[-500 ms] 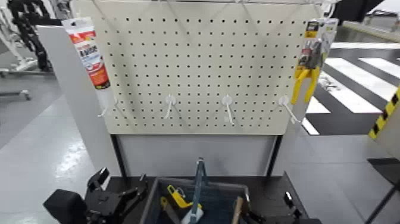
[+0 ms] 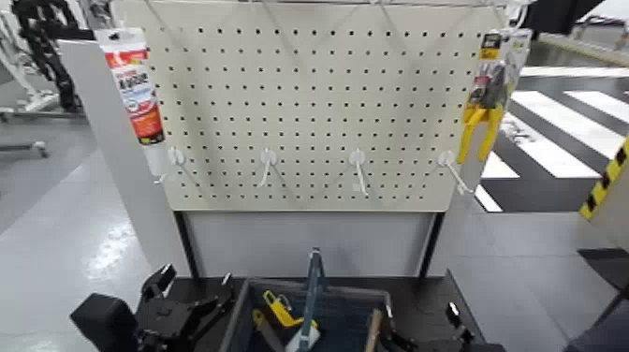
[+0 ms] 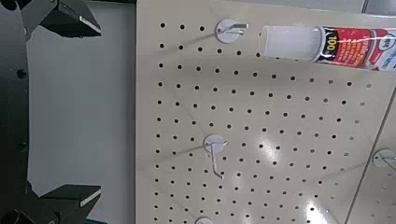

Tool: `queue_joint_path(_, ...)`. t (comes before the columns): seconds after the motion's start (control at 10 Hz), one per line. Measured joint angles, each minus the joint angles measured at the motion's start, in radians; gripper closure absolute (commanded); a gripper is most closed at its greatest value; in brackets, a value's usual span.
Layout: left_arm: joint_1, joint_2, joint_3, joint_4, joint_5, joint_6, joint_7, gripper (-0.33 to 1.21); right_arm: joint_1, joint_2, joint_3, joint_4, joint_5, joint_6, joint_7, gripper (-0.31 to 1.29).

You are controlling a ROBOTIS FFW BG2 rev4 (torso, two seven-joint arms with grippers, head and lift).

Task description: Grasp the handle of the crate.

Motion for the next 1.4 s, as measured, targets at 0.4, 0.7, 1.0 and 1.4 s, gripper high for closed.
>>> queue_joint_path(0.4,-0.069,0.055,-0.028,-0.022,0.151,0.219,-0.118,0.10,-0.001,0.000,0.003,0.003,-0.007,0.003,0.000,0.14)
queue_joint_path(0.7,-0.132,0.078,-0.027,-0.026,0.328,0.404,-0.177,0.10,-0.003,-0.001,0.006,0.005,-0.011,0.008,0.002,0.14)
queue_joint_path(1.0,-0.175,0.092,-0.015,0.006,0.556,0.553,-0.193,0.10,-0.003,-0.002,0.006,0.006,-0.014,0.008,0.002,0.14)
queue_joint_path(1.4,-0.250,0.108,-0.015,0.063,0.768,0.778,-0.213,0.11,-0.003,-0.001,0.008,0.008,-0.017,0.005,0.002,0.14)
